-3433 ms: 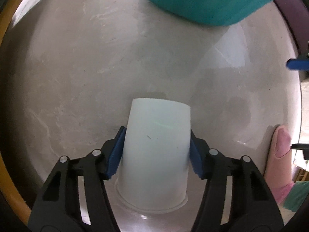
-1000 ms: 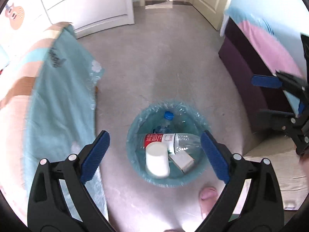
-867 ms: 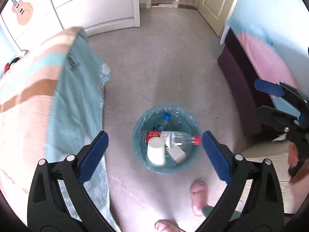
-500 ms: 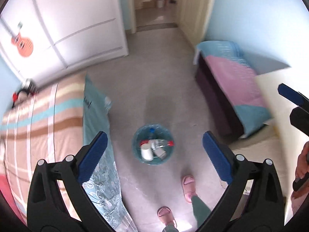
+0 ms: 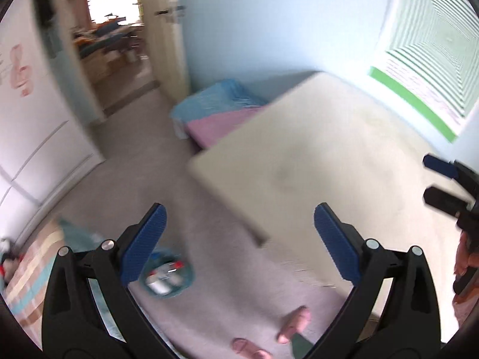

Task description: Collect trash

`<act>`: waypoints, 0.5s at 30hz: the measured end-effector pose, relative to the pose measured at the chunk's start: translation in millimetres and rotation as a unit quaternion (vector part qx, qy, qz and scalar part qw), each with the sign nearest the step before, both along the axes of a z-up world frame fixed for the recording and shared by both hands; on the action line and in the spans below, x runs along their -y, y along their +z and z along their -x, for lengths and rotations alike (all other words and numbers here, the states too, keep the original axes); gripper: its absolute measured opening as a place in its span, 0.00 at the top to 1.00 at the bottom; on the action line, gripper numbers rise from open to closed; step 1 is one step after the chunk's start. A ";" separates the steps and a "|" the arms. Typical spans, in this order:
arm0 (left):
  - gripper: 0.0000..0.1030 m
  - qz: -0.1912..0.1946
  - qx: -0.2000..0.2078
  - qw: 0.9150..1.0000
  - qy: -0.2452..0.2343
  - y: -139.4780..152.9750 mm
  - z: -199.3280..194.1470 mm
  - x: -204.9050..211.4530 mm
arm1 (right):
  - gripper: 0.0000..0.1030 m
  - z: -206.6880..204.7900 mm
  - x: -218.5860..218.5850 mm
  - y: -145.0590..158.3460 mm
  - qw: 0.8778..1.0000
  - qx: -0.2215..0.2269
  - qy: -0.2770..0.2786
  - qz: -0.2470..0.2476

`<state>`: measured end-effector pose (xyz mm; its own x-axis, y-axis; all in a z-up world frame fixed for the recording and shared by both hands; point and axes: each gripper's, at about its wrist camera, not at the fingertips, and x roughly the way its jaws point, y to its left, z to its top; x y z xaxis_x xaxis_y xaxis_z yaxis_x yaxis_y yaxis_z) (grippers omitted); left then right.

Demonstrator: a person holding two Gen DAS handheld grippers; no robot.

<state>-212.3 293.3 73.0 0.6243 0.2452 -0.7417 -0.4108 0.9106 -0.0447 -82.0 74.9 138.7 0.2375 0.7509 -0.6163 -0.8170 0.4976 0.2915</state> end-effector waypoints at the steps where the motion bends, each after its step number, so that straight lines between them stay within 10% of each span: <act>1: 0.06 0.003 0.001 1.000 -0.016 -0.9 -20.0 17.0 | 0.14 -7.3 14.6 -1.0 1.000 -0.001 -0.009 0.002; 15: 0.06 0.025 0.000 0.978 -0.206 -16.1 -197.8 187.6 | 0.14 -68.0 173.7 -20.2 0.978 -0.005 -0.204 0.041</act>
